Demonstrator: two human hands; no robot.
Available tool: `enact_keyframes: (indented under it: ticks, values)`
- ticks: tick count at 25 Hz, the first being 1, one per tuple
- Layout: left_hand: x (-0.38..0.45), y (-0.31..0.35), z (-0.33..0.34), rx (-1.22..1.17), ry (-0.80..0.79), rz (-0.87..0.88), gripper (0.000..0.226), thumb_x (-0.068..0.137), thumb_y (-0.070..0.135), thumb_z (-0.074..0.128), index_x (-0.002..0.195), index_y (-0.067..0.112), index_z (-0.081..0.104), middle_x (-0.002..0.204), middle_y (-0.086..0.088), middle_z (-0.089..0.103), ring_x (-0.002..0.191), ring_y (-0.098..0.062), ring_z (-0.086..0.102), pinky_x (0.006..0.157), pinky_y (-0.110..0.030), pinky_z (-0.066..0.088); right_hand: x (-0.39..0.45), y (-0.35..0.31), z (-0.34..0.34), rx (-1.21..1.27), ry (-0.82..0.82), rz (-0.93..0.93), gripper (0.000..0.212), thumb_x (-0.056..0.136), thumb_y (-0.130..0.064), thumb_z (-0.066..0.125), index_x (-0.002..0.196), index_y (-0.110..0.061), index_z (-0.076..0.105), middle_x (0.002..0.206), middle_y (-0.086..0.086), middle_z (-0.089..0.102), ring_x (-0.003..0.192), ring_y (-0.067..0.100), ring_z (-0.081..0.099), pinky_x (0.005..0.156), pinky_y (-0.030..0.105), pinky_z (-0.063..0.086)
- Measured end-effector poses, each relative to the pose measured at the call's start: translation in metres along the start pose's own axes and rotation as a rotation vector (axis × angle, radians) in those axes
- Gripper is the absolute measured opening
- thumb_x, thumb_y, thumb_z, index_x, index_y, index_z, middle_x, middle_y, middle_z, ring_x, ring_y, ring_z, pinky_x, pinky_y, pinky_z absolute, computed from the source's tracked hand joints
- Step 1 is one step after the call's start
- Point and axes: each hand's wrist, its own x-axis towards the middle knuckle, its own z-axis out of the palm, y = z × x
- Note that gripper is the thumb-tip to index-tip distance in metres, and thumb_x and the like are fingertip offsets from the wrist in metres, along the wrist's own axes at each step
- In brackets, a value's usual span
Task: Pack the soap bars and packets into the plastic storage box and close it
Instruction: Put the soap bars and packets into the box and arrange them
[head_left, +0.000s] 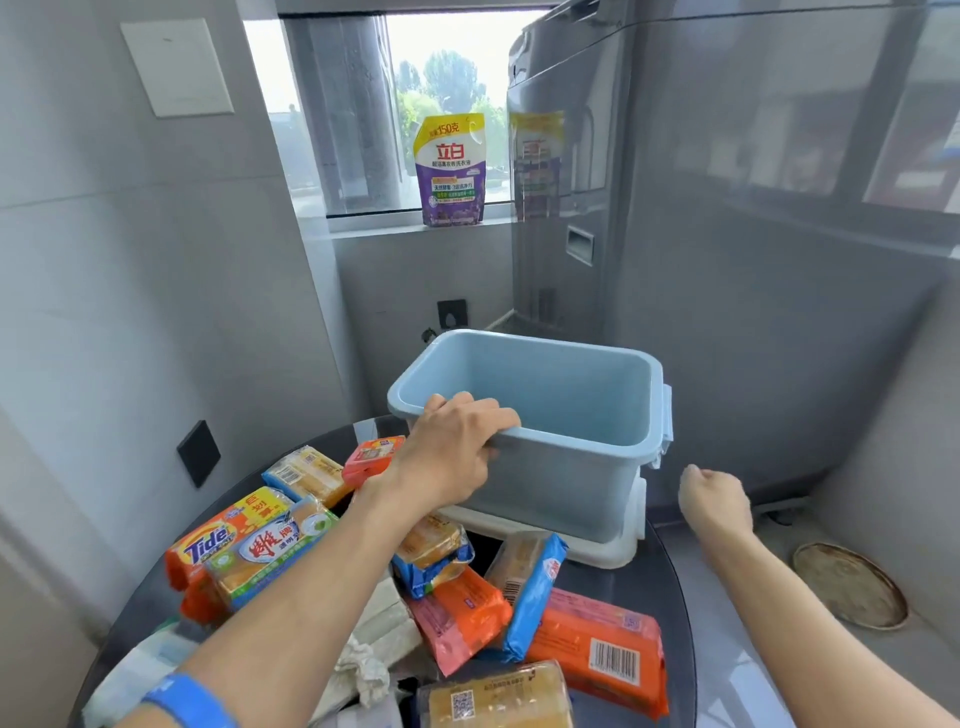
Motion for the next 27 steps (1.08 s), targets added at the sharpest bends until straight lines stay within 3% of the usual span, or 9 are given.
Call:
enact_keyframes:
  ticks: [2, 5, 9, 12, 15, 18, 22, 25, 27]
  values:
    - [0.002, 0.001, 0.003, -0.063, -0.025, -0.007, 0.022, 0.085, 0.013, 0.064, 0.1, 0.029, 0.059, 0.091, 0.011, 0.06, 0.082, -0.015, 0.047, 0.08, -0.034, 0.03, 0.001, -0.013, -0.026, 0.172, 0.185, -0.029, 0.025, 0.087, -0.017, 0.045, 0.076, -0.001, 0.061, 0.076, 0.015, 0.06, 0.071, 0.03, 0.047, 0.068, 0.038, 0.042]
    - [0.009, 0.0, -0.006, -0.165, -0.022, -0.056, 0.025, 0.082, 0.028, 0.07, 0.106, 0.031, 0.063, 0.096, 0.013, 0.066, 0.087, -0.012, 0.05, 0.086, -0.036, 0.033, -0.017, -0.045, -0.049, 0.198, 0.335, -0.325, 0.021, 0.084, -0.03, 0.045, 0.084, -0.02, 0.064, 0.079, -0.006, 0.063, 0.082, 0.027, 0.056, 0.074, 0.036, 0.045]
    - [-0.001, -0.021, -0.021, -0.055, -0.096, -0.17, 0.02, 0.085, 0.033, 0.065, 0.105, 0.028, 0.064, 0.099, 0.009, 0.067, 0.096, -0.018, 0.055, 0.093, -0.037, 0.032, -0.059, -0.079, -0.036, -0.214, 0.023, -0.947, 0.029, 0.089, -0.048, 0.057, 0.111, -0.032, 0.066, 0.103, -0.017, 0.067, 0.102, 0.013, 0.052, 0.096, 0.038, 0.038]
    - [-0.012, -0.023, -0.024, 0.047, -0.209, -0.158, 0.007, 0.097, 0.023, 0.052, 0.09, 0.021, 0.05, 0.085, 0.005, 0.056, 0.091, -0.026, 0.054, 0.086, -0.033, 0.028, -0.078, -0.085, -0.027, -0.561, -0.178, -1.09, 0.03, 0.091, -0.054, 0.056, 0.104, -0.032, 0.072, 0.09, -0.016, 0.071, 0.088, 0.012, 0.058, 0.11, 0.04, 0.025]
    - [-0.01, -0.021, -0.035, 0.0, -0.363, -0.156, 0.022, 0.099, 0.021, 0.048, 0.08, 0.028, 0.038, 0.075, 0.01, 0.045, 0.082, -0.024, 0.047, 0.075, -0.034, 0.026, -0.085, -0.087, -0.038, -0.638, -0.266, -1.135, 0.023, 0.087, -0.049, 0.066, 0.092, -0.028, 0.074, 0.065, -0.012, 0.062, 0.069, 0.016, 0.054, 0.079, 0.025, 0.035]
    - [-0.01, -0.024, -0.038, -0.086, -0.444, -0.161, 0.028, 0.098, 0.022, 0.048, 0.074, 0.031, 0.037, 0.078, 0.004, 0.05, 0.083, -0.025, 0.047, 0.076, -0.04, 0.037, -0.093, -0.09, -0.044, -0.662, -0.35, -1.096, 0.014, 0.084, -0.041, 0.071, 0.083, -0.027, 0.071, 0.057, -0.01, 0.053, 0.059, 0.011, 0.047, 0.054, 0.025, 0.034]
    - [-0.016, -0.018, -0.036, -0.159, -0.283, -0.165, 0.005, 0.095, 0.02, 0.055, 0.094, 0.025, 0.057, 0.093, 0.001, 0.063, 0.096, -0.025, 0.053, 0.092, -0.042, 0.039, -0.093, -0.092, -0.045, -0.694, -0.361, -1.015, 0.014, 0.088, -0.038, 0.068, 0.089, -0.023, 0.07, 0.069, -0.006, 0.061, 0.068, 0.018, 0.052, 0.065, 0.036, 0.047]
    - [-0.032, -0.013, -0.034, -0.217, -0.02, -0.259, 0.032, 0.088, 0.018, 0.063, 0.119, 0.022, 0.059, 0.123, 0.002, 0.061, 0.113, -0.023, 0.05, 0.103, -0.042, 0.036, -0.096, -0.091, -0.042, -0.698, -0.33, -1.035, 0.023, 0.088, -0.04, 0.068, 0.105, -0.025, 0.07, 0.093, -0.005, 0.072, 0.09, 0.022, 0.06, 0.08, 0.04, 0.051]
    - [-0.051, -0.004, -0.03, -0.164, 0.224, -0.412, 0.03, 0.086, 0.02, 0.061, 0.116, 0.021, 0.06, 0.12, 0.0, 0.06, 0.107, -0.025, 0.053, 0.092, -0.042, 0.044, -0.105, -0.09, -0.039, -0.562, -0.158, -1.191, 0.022, 0.087, -0.033, 0.072, 0.106, -0.022, 0.073, 0.098, -0.005, 0.073, 0.096, 0.024, 0.062, 0.081, 0.037, 0.05]
